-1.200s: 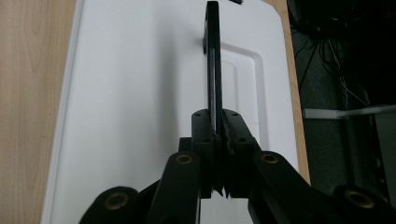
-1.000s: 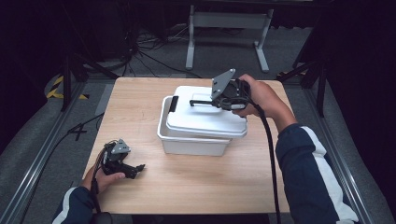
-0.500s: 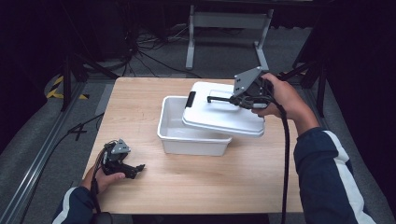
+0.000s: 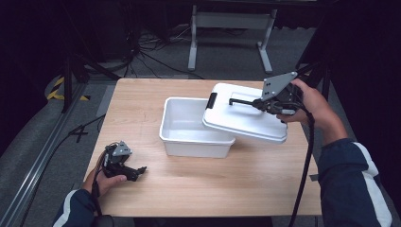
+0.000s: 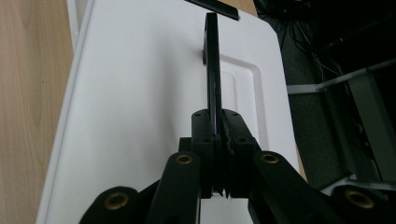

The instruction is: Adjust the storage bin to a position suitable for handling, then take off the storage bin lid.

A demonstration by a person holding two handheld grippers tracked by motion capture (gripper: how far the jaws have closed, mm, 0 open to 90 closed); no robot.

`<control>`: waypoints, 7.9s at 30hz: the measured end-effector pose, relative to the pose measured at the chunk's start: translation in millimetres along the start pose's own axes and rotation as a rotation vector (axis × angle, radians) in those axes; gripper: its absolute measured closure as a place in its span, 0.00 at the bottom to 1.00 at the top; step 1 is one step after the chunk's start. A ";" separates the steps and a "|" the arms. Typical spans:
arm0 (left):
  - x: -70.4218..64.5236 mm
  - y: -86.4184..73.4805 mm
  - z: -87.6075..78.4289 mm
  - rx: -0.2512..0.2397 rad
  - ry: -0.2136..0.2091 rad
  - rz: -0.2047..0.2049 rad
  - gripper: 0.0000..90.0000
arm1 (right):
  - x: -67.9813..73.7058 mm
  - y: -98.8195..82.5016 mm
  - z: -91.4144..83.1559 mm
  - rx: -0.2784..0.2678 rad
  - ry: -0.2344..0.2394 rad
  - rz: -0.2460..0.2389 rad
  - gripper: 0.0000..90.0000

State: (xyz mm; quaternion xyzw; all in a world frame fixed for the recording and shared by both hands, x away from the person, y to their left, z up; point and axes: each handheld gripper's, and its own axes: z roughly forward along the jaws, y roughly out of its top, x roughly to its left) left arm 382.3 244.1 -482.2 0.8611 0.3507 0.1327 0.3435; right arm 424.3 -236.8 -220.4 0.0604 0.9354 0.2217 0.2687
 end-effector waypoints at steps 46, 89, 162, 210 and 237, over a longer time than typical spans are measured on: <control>0.0 0.0 0.1 0.000 0.000 -0.001 0.01 | -1.9 -127.8 -13.9 0.015 -0.057 0.235 0.95; 0.0 0.0 0.0 0.000 0.000 -0.001 0.01 | 17.5 -166.5 84.6 0.063 0.074 0.345 0.94; 0.2 -0.2 -0.1 0.000 -0.001 0.001 0.00 | 96.3 -191.0 33.8 -0.114 -0.120 0.540 0.36; 0.9 1.0 1.6 -0.004 -0.009 0.002 0.00 | 170.8 -258.2 66.8 -0.103 -0.083 0.801 0.22; 0.4 1.3 1.7 -0.003 -0.004 -0.005 0.00 | 170.3 -258.3 67.2 -0.100 -0.085 0.805 0.20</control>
